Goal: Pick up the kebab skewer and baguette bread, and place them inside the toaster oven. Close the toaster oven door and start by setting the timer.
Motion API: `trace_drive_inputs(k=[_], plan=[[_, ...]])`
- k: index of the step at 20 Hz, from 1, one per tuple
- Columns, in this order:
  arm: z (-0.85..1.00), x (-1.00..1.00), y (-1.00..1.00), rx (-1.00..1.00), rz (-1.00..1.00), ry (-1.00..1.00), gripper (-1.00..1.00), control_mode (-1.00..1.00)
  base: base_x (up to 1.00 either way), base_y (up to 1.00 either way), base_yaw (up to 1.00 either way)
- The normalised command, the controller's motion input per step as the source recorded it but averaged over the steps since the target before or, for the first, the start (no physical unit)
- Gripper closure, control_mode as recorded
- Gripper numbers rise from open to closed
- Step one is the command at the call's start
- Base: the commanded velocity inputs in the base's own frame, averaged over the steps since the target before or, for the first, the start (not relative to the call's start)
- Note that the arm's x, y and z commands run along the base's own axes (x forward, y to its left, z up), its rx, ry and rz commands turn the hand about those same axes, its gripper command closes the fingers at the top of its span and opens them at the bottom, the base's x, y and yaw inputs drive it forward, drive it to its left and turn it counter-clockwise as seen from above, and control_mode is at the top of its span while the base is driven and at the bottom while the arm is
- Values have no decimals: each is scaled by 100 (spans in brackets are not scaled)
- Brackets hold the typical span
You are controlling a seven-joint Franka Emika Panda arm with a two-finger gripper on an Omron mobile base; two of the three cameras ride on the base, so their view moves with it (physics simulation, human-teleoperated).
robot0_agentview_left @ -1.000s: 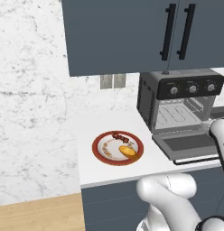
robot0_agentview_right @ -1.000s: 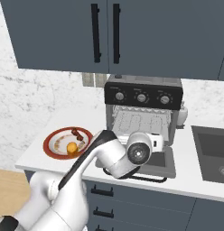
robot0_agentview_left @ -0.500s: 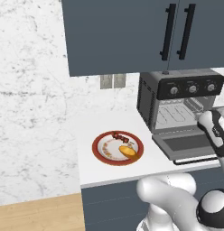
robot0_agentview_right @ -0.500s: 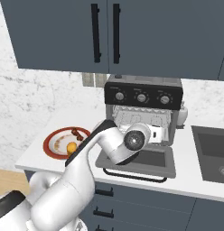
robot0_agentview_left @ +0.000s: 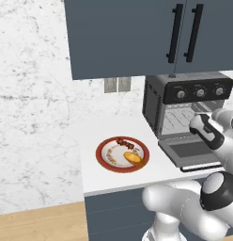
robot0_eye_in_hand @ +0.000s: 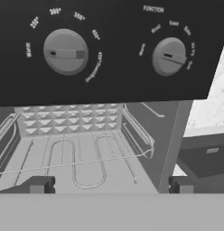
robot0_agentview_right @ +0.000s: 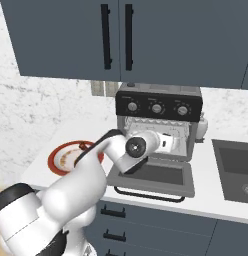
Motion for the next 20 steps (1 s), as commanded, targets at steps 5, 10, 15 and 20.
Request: trace_drive_inputs(k=[5, 10, 15, 20], plan=[[-3, 7, -3, -1, -2, 0, -100, -100, 0, 0, 0], [-34, 0, 1, 0, 1, 0, -100, -100, 0, 0, 0], [-12, 16, 0, 3, 21, 0, -100, -100, 0, 0, 0], [-1, 32, 4, 4, 25, 0, -100, -100, 0, 0, 0]])
